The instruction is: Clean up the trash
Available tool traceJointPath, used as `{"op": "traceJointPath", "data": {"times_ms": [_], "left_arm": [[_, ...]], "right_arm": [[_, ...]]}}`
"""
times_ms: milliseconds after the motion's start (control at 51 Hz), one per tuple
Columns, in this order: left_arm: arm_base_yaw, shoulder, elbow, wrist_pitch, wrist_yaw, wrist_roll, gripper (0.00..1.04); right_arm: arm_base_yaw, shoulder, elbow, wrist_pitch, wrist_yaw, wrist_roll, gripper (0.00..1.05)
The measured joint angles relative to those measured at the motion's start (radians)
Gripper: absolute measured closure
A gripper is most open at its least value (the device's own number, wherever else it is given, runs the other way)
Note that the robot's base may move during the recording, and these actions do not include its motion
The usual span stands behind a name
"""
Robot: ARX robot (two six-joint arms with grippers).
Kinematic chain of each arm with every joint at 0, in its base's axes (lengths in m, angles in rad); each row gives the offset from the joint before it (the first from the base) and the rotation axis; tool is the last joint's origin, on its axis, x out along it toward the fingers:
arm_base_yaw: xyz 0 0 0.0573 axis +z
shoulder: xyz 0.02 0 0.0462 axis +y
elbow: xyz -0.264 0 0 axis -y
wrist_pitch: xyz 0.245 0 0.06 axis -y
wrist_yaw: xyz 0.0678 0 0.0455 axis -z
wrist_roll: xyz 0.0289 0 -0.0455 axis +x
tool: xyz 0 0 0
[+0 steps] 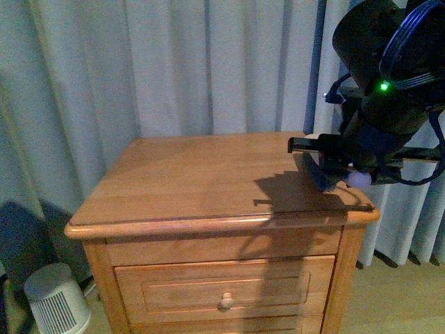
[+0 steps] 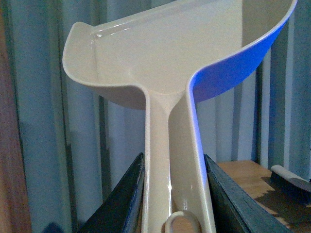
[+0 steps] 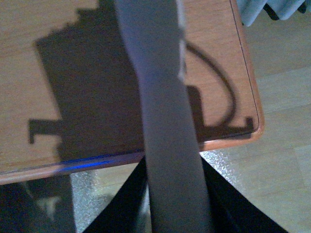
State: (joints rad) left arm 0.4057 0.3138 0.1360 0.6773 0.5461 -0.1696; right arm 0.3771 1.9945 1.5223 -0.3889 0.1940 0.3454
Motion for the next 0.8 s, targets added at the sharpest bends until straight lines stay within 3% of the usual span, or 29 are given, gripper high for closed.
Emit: {"op": "traceJointPath", "data": {"times_ms": [216, 451, 608, 804], "left_arm": [[0.0, 0.0, 0.0, 0.0, 0.0, 0.0, 0.75], [0.0, 0.0, 0.0, 0.0, 0.0, 0.0, 0.75], [0.0, 0.0, 0.0, 0.0, 0.0, 0.0, 0.75], [0.0, 0.0, 0.0, 0.0, 0.0, 0.0, 0.75]], "right_arm": [[-0.001, -0.058, -0.067, 0.123, 0.059, -0.073, 0.83], [0.008, -0.479, -0.431, 0.6, 0.21, -0.347, 0.83], [0.019, -0.729, -0.661, 0.772, 0.283, -0.433, 0.84], [0.038, -0.968, -0.844, 0.789, 0.361, -0.433, 0.84]]}}
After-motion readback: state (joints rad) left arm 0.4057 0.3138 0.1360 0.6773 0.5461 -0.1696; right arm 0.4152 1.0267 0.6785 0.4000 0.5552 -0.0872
